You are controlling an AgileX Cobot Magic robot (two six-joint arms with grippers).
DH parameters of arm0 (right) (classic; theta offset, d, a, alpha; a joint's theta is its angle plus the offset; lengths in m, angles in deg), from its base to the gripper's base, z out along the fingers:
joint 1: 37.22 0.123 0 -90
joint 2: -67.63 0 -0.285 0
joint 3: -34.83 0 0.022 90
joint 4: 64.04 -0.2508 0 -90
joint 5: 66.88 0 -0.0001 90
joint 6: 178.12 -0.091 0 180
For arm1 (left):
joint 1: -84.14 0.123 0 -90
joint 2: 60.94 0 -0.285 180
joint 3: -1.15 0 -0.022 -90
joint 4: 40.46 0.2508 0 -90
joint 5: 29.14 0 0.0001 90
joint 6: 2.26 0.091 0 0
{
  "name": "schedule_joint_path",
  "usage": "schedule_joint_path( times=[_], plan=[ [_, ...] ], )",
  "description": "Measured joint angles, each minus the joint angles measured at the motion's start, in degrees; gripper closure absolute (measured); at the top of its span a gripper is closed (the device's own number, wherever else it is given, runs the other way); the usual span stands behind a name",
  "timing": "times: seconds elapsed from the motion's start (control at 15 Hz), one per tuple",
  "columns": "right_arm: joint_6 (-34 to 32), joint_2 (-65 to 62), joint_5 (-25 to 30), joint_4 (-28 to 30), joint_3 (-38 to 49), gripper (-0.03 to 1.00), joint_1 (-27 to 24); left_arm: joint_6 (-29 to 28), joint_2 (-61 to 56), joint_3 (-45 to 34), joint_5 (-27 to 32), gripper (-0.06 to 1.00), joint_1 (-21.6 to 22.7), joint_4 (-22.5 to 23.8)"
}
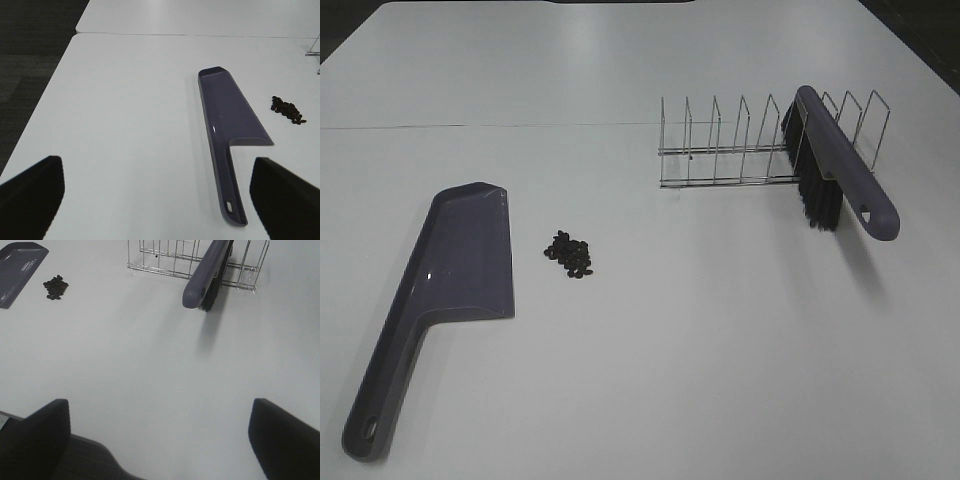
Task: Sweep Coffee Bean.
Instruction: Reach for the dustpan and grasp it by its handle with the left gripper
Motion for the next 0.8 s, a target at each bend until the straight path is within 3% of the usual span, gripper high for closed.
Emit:
schedule_joint_path(
  times=[0.4, 0.8],
  plan=[
    [0.0, 0.0, 0.0, 0.0, 0.0, 0.12, 0.0, 0.0, 0.92, 0.0, 0.0, 0.03, 0.0, 0.0],
    [0.0, 0.0, 0.0, 0.0, 0.0, 0.13, 0.0, 0.0, 16.79, 0.0, -0.06, 0.03, 0.0, 0.0]
  ],
)
